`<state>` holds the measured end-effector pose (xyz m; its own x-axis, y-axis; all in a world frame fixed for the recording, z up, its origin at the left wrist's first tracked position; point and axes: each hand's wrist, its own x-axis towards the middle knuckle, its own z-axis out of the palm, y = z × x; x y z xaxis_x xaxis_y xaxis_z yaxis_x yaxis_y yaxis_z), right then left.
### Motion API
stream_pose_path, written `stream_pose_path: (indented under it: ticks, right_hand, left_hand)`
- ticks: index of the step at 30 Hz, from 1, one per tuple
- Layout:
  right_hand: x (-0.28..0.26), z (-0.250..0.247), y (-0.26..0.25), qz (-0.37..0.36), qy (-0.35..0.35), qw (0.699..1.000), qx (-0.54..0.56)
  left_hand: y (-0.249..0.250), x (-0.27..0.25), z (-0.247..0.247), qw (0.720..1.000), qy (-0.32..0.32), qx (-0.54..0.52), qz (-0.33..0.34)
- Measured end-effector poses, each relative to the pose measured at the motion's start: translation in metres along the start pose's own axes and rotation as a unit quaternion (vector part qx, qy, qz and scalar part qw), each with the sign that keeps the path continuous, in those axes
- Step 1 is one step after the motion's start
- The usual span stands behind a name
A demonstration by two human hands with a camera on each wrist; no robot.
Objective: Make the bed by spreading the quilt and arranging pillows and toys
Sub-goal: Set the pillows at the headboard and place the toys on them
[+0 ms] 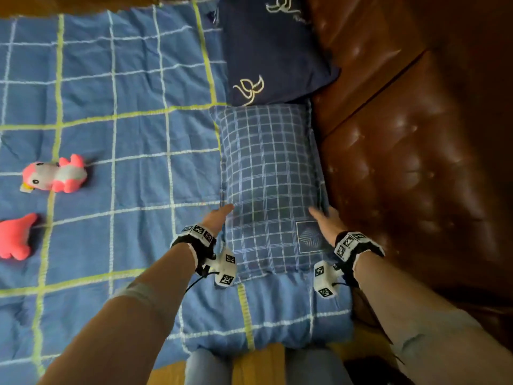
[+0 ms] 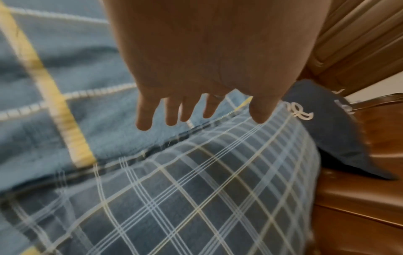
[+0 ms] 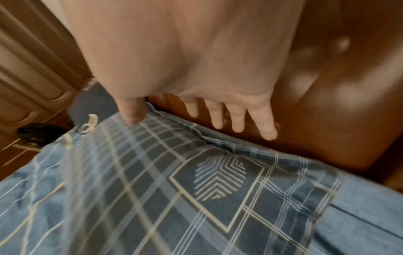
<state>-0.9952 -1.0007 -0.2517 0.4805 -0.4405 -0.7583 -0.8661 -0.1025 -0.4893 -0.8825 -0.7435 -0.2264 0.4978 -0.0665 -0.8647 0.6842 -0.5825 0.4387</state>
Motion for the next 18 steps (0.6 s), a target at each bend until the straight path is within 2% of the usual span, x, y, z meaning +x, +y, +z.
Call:
stream_pose_path:
  ticks: [2,4,6,8,12,14,16,18]
  right_hand:
    - [0.046,0.008,0.019,0.036,-0.025,0.997,0.058]
    - [0.067,0.029,0.026,0.083,-0.093,0.986,0.111]
    - [0.076,0.059,0.026,0.086,-0.200,0.968,0.124]
    - [0.081,0.078,0.016,0.068,-0.253,0.960,0.100]
    - [0.079,0.047,-0.012,0.067,-0.242,0.964,0.088]
    - [0.078,0.020,-0.027,0.086,-0.236,0.965,0.072]
    - [0.082,-0.003,-0.053,0.081,-0.174,0.979,0.063]
    - [0.097,-0.020,-0.085,0.051,-0.089,0.992,0.070]
  left_hand:
    - [-0.008,0.038,0.022,0.997,-0.028,-0.054,-0.038]
    - [-0.022,0.074,0.048,0.986,-0.062,-0.131,-0.086]
    - [-0.032,0.092,0.073,0.965,-0.101,-0.215,-0.107]
    - [-0.037,0.095,0.087,0.953,-0.145,-0.238,-0.116]
    - [-0.018,0.083,0.057,0.959,-0.137,-0.222,-0.115]
    - [0.005,0.075,0.032,0.972,-0.122,-0.153,-0.131]
    - [0.032,0.070,0.007,0.982,-0.072,-0.103,-0.140]
    - [0.057,0.087,-0.018,0.984,-0.012,-0.129,-0.122]
